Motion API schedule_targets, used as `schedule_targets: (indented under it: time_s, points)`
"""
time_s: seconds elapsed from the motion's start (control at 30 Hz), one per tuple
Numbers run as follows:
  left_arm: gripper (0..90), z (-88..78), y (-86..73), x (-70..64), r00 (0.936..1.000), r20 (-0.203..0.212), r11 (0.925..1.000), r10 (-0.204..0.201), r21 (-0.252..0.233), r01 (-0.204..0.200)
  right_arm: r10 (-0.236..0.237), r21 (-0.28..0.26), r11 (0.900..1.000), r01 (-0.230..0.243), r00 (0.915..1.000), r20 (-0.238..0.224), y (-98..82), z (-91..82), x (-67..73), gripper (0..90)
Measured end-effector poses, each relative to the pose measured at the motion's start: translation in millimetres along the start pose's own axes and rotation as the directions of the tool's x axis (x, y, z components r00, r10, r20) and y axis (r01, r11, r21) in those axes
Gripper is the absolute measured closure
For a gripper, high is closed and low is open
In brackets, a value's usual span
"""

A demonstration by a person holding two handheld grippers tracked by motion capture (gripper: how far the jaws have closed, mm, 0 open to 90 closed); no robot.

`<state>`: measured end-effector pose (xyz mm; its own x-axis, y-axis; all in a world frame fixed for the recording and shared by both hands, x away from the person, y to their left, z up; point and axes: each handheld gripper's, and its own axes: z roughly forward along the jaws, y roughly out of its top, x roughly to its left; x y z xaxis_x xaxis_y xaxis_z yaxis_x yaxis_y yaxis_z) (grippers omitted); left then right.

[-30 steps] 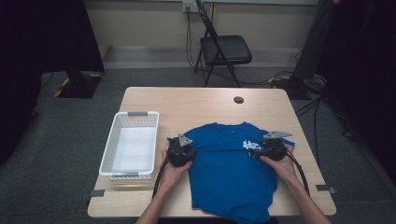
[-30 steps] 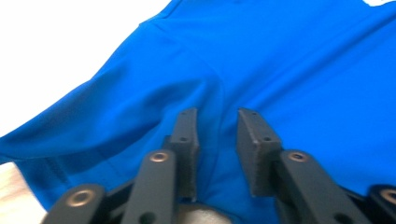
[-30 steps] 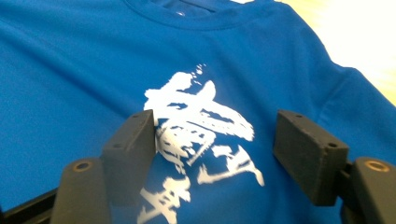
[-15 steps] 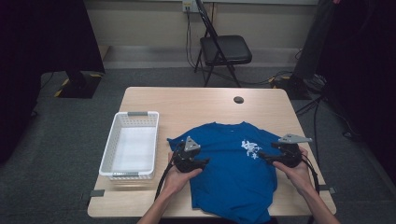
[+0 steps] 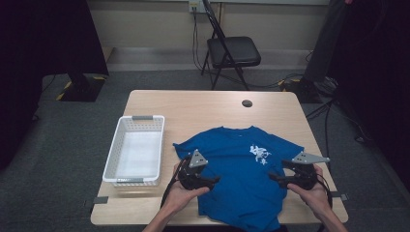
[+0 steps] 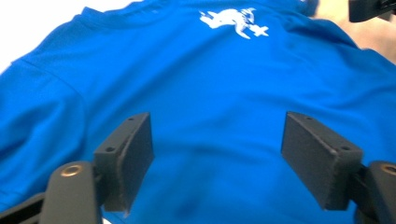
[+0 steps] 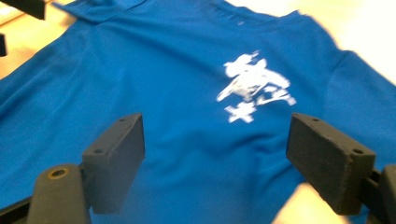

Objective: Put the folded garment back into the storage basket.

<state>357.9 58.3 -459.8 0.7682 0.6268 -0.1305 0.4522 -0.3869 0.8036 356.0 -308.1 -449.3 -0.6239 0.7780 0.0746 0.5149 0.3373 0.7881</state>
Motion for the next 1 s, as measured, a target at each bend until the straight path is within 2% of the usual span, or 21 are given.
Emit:
schedule_targets:
  time_s: [0.13, 0.23, 0.3, 0.37, 0.4, 0.5, 0.53, 0.57, 0.93, 1.0]
  points:
    - [25.7, -4.2, -10.4, -2.1, 0.9996, 0.023, 0.9998, -0.015, 0.01, 0.014, -0.01, 0.031, 0.999, 0.01, 0.9999, -0.011, -9.9, 3.6, 10.5, 18.9]
    - [27.2, -0.6, -19.2, -1.2, 1.0, 0.005, 0.9985, 0.007, 0.055, -0.008, -0.022, 0.049, 0.999, 0.022, 0.9997, 0.002, -17.4, 9.6, 14.2, 19.5]
    - [30.9, 5.8, -23.2, -1.0, 0.9999, 0.003, 0.9967, 0.013, 0.081, -0.013, -0.031, 0.084, 0.996, 0.03, 0.9995, 0.012, -20.5, 17.3, 12.6, 20.7]
    - [32.2, 10.6, -24.9, -1.8, 0.9993, -0.018, 0.9927, 0.033, 0.116, -0.031, -0.039, 0.108, 0.994, 0.035, 0.9988, 0.031, -21.9, 24.2, 9.5, 21.0]
    - [32.6, 13.0, -25.7, -2.2, 0.9993, -0.026, 0.9916, 0.027, 0.127, -0.023, -0.042, 0.113, 0.993, 0.037, 0.9982, 0.042, -22.1, 26.6, 8.5, 21.1]
    - [34.0, 15.2, -27.8, -2.0, 0.997, -0.059, 0.9923, 0.051, 0.116, -0.044, -0.057, 0.133, 0.99, 0.048, 0.9967, 0.058, -22.3, 32.5, 5.7, 22.9]
    - [34.1, 15.3, -27.6, -2.0, 0.995, -0.068, 0.9901, 0.073, 0.124, -0.064, -0.062, 0.133, 0.99, 0.053, 0.9959, 0.066, -22.8, 34.7, 5.1, 20.7]
    - [34.5, 15.6, -28.0, -1.8, 0.9936, -0.081, 0.9899, 0.079, 0.124, -0.068, -0.057, 0.133, 0.99, 0.047, 0.996, 0.068, -22.3, 36.0, 4.5, 20.1]
    - [33.3, 16.7, -28.4, 15.2, 0.9911, -0.125, 0.9955, 0.044, 0.089, -0.033, -0.045, 0.129, 0.991, 0.035, 0.9962, 0.075, -5.7, 57.5, -13.2, 17.2]
    - [33.0, 18.9, -25.2, 17.6, 0.9903, -0.133, 0.9945, 0.04, 0.101, -0.027, -0.036, 0.124, 0.992, 0.025, 0.9956, 0.087, -3.3, 60.8, -17.2, 17.2]
